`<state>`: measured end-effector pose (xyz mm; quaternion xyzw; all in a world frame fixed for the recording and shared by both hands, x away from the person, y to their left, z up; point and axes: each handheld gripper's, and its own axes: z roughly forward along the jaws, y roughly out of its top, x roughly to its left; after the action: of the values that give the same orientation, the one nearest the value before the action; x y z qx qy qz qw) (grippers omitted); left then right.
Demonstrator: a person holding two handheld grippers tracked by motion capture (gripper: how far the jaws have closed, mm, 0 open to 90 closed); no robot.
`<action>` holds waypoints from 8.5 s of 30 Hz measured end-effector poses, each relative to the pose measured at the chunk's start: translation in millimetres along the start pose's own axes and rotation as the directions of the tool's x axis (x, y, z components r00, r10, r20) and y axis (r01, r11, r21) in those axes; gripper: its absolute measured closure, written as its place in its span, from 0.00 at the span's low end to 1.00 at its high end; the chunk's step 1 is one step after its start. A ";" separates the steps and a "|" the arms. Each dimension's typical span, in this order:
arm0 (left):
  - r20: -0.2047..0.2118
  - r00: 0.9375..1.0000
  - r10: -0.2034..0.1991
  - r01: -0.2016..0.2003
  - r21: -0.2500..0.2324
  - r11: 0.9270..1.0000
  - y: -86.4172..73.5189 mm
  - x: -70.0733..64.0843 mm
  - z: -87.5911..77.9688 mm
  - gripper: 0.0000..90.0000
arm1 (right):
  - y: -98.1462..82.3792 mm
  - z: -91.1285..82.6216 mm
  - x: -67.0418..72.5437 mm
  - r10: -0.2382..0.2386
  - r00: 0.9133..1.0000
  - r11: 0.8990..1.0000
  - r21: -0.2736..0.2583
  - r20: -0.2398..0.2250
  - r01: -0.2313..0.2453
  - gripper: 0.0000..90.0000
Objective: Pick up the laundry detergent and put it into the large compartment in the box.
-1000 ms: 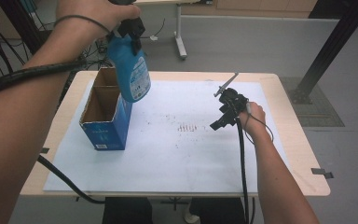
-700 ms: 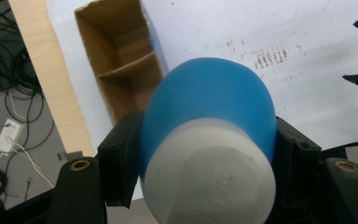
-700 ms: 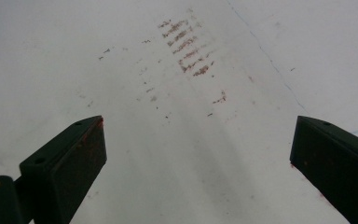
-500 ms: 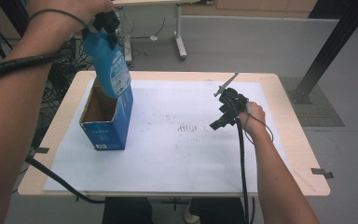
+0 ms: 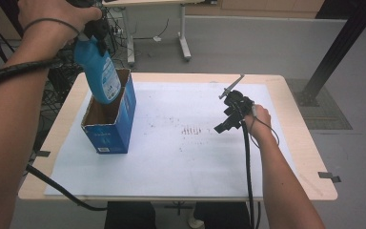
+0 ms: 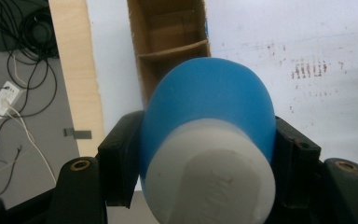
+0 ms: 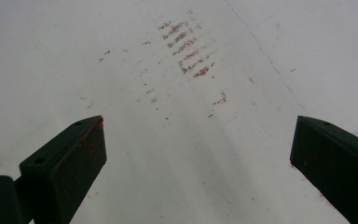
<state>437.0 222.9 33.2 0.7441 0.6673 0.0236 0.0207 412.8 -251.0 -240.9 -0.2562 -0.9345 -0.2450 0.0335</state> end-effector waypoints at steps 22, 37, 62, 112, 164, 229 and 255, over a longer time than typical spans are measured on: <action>0.002 0.999 -0.035 0.034 0.049 0.998 8.6 14.8 51.1 0.41 | -7.1 3.6 -0.3 0.016 1.000 1.000 -0.007 -0.004 -0.016 0.04; -0.002 0.998 -0.056 0.055 0.123 0.991 14.2 21.4 101.1 0.41 | -9.4 3.9 0.8 0.016 1.000 1.000 -0.004 0.000 -0.016 0.04; -0.024 0.998 -0.052 0.056 0.196 0.979 19.3 9.6 162.1 0.41 | -17.9 3.7 -0.3 0.025 1.000 0.999 -0.021 -0.004 -0.025 0.04; -0.023 0.998 -0.054 0.058 0.242 0.969 24.5 10.1 198.9 0.41 | -23.4 5.0 2.8 0.026 1.000 0.999 -0.022 0.007 -0.026 0.04; -0.011 0.998 -0.069 0.069 0.245 0.967 22.3 14.4 198.9 0.41 | -19.8 -0.3 5.0 0.019 1.000 0.999 -0.033 0.015 -0.019 0.04; -0.010 0.998 -0.064 0.065 0.234 0.970 24.8 14.5 199.1 0.37 | -20.2 3.7 0.9 0.022 1.000 0.999 -0.040 0.002 -0.021 0.04; 0.014 1.000 -0.013 0.011 0.167 0.986 17.8 8.7 138.3 0.30 | -16.2 6.8 2.0 0.014 1.000 0.999 -0.034 -0.002 -0.015 0.04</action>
<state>464.2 229.7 -103.6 0.7393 0.6713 -0.0378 -0.0366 403.5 -259.0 -253.6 -0.2633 -0.9283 -0.2607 0.0319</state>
